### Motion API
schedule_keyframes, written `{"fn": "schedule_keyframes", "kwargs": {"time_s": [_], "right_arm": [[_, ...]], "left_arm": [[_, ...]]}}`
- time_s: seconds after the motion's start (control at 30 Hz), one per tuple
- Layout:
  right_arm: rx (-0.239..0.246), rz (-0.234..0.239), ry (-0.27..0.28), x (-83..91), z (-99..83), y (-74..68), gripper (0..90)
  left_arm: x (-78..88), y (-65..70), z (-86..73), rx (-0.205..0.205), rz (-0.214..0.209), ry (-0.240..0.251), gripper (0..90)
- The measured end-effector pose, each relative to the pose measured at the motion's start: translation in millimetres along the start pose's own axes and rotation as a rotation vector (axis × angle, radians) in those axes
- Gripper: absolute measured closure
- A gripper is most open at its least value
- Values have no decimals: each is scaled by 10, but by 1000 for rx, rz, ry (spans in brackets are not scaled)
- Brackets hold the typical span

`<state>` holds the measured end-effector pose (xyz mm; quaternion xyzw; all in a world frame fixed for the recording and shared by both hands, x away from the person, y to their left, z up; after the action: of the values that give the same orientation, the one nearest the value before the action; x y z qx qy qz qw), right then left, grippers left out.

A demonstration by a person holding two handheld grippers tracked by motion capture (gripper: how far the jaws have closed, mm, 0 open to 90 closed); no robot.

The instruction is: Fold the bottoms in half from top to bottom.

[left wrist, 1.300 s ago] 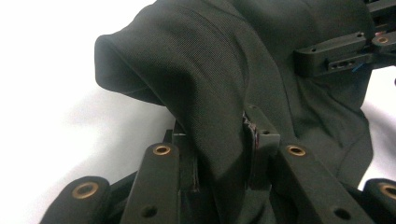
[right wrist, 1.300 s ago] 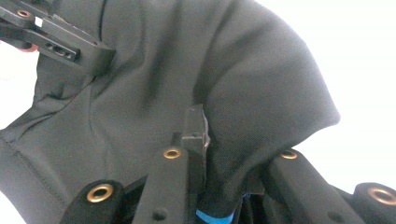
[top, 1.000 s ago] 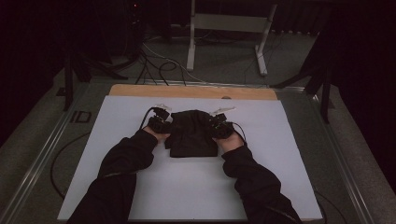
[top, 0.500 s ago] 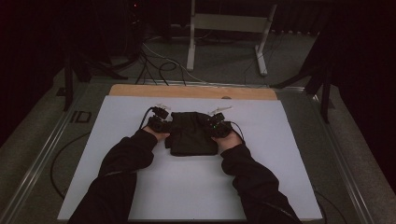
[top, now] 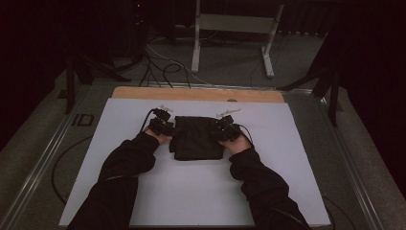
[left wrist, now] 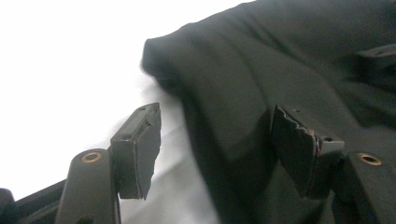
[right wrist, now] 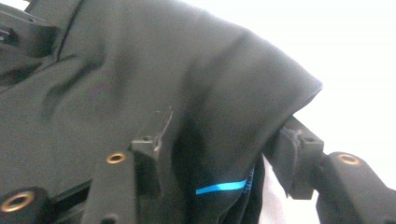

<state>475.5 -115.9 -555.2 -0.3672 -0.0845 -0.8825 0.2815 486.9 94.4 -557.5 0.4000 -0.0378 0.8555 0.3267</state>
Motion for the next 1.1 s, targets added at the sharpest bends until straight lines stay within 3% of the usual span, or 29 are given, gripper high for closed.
{"fn": "schedule_keyframes", "kwargs": {"time_s": [0.23, 0.47, 0.63, 0.73, 0.77, 1.1], "right_arm": [[-4, 10, 27, 94, 67, 3, 332], [-16, 33, 62, 157, 134, -26, 260], [-19, 97, 89, 221, 204, -70, 170], [-10, 121, 94, 251, 234, -103, 145], [-1, 131, 97, 267, 251, -125, 135], [28, 167, 119, 354, 350, -193, 106]], "left_arm": [[66, -23, -11, 6, 3, 6, 307], [170, 64, 69, 27, -58, 60, 230], [262, 176, 141, -12, -126, 81, 105], [287, 215, 155, -40, -125, 84, 54], [309, 273, 158, -71, -139, 86, 23], [415, 451, 213, -115, -203, 140, 0]]}}
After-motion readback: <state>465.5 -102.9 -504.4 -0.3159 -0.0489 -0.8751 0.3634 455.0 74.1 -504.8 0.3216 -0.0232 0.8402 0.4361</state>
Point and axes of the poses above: each handheld gripper's, and its own axes: x roughly backward along the jaws, z roughly out of its top, y roughly to its right, the point moved 7 cm from there along -x, roughly forward along the jaws, and after that the axes turned 4 degrees about y, right-handed, at the moved point
